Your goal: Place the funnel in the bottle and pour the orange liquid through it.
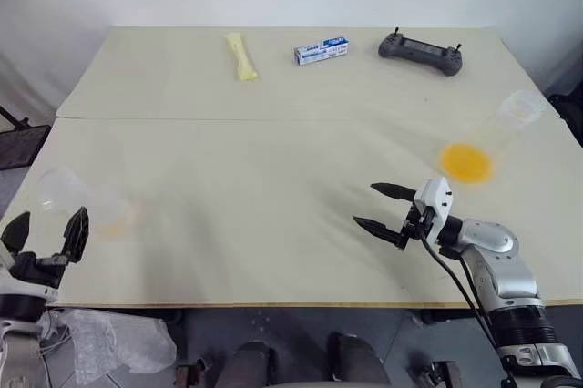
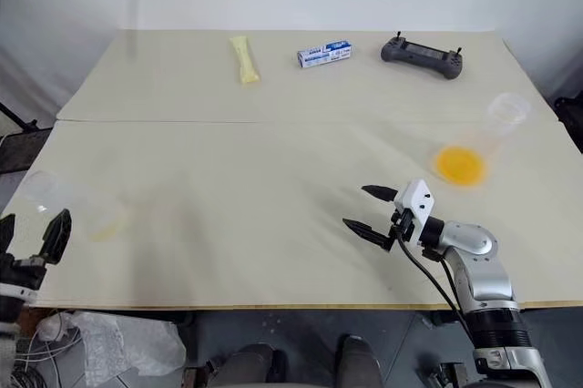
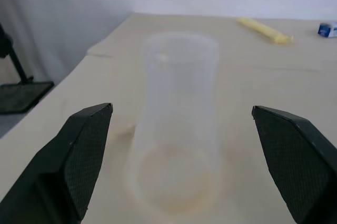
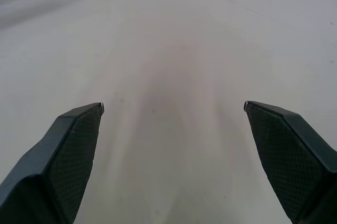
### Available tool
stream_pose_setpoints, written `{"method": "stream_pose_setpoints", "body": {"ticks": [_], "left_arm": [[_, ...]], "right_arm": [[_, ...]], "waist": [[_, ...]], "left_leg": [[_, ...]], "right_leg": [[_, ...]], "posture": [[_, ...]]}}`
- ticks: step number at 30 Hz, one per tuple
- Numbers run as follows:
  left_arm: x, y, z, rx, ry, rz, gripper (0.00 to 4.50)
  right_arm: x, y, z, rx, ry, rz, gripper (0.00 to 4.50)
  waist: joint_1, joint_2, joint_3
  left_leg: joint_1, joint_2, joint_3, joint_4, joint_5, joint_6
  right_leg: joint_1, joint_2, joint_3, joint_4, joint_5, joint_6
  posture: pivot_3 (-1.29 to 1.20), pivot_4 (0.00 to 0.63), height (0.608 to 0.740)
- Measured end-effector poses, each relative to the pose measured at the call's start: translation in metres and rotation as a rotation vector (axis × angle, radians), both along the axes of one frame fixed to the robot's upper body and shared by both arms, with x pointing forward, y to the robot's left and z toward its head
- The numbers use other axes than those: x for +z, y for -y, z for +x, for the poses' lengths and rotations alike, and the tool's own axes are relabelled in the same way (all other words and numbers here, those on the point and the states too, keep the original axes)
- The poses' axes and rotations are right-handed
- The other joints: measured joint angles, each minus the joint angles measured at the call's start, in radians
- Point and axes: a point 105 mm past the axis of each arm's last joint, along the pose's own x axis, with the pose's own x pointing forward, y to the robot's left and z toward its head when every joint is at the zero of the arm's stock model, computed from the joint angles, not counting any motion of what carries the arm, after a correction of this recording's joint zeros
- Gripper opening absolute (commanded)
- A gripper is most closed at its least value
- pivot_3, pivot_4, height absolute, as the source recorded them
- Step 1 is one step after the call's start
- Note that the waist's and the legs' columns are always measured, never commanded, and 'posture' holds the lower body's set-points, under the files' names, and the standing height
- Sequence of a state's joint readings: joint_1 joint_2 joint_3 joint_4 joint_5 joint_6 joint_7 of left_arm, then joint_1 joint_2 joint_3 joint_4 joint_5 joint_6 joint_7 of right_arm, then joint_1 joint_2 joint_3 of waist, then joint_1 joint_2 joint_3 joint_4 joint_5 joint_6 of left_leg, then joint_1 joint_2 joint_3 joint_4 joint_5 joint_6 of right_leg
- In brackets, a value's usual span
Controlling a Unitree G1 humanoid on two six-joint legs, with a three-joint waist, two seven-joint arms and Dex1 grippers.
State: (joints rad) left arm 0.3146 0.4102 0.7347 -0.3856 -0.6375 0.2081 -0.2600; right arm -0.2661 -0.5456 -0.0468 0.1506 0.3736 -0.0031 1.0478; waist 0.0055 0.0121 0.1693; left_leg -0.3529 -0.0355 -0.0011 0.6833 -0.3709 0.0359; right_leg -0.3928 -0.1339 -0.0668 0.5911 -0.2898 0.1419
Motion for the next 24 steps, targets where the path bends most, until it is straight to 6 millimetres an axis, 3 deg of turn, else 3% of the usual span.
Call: {"method": "stream_pose_setpoints", "body": {"ticks": [9, 14, 17, 22, 24], "left_arm": [[0.011, -0.012, 0.021, 0.004, 0.012, 0.015, 4.5], [0.007, -0.018, 0.032, 0.013, -0.021, 0.012, 4.5], [0.008, -0.015, 0.038, -0.002, -0.015, 0.009, 3.92], [0.008, -0.011, 0.043, -0.032, -0.022, 0.013, 2.36], [0.008, -0.012, 0.045, -0.039, -0.022, 0.013, 2.31]], "right_arm": [[-0.004, 0.003, -0.006, -0.024, -0.002, 0.0, 4.48], [-0.002, 0.005, -0.007, -0.042, 0.01, 0.002, 4.48], [0.001, 0.004, -0.007, -0.045, 0.023, 0.002, 4.5], [0.001, 0.009, -0.008, -0.071, 0.034, 0.005, 4.5], [0.0, 0.01, -0.008, -0.074, 0.033, 0.006, 4.5]], "waist": [[-0.007, 0.0, 0.0], [-0.007, 0.0, 0.0], [-0.007, 0.0, 0.0], [-0.006, 0.0, 0.0], [-0.006, 0.0, 0.0]], "left_leg": [[0.0, 0.0, 0.0, 0.0, 0.0, 0.0], [0.0, 0.0, 0.0, 0.0, 0.0, 0.0], [0.0, 0.0, 0.0, 0.0, 0.0, 0.0], [0.0, 0.0, 0.0, 0.0, 0.0, 0.0], [0.0, 0.0, 0.0, 0.0, 0.0, -0.001]], "right_leg": [[0.0, 0.001, -0.004, 0.001, 0.0, 0.0], [0.0, 0.001, -0.008, 0.002, 0.0, 0.0], [0.0, 0.001, -0.009, 0.002, 0.0, 0.0], [0.0, 0.001, -0.01, 0.002, 0.0, 0.0], [0.0, 0.001, -0.01, 0.002, 0.0, 0.0]], "posture": [[0.0, 0.15, 0.74], [0.0, 0.15, 0.74], [0.0, 0.15, 0.74], [0.0, 0.15, 0.74], [0.0, 0.15, 0.74]]}}
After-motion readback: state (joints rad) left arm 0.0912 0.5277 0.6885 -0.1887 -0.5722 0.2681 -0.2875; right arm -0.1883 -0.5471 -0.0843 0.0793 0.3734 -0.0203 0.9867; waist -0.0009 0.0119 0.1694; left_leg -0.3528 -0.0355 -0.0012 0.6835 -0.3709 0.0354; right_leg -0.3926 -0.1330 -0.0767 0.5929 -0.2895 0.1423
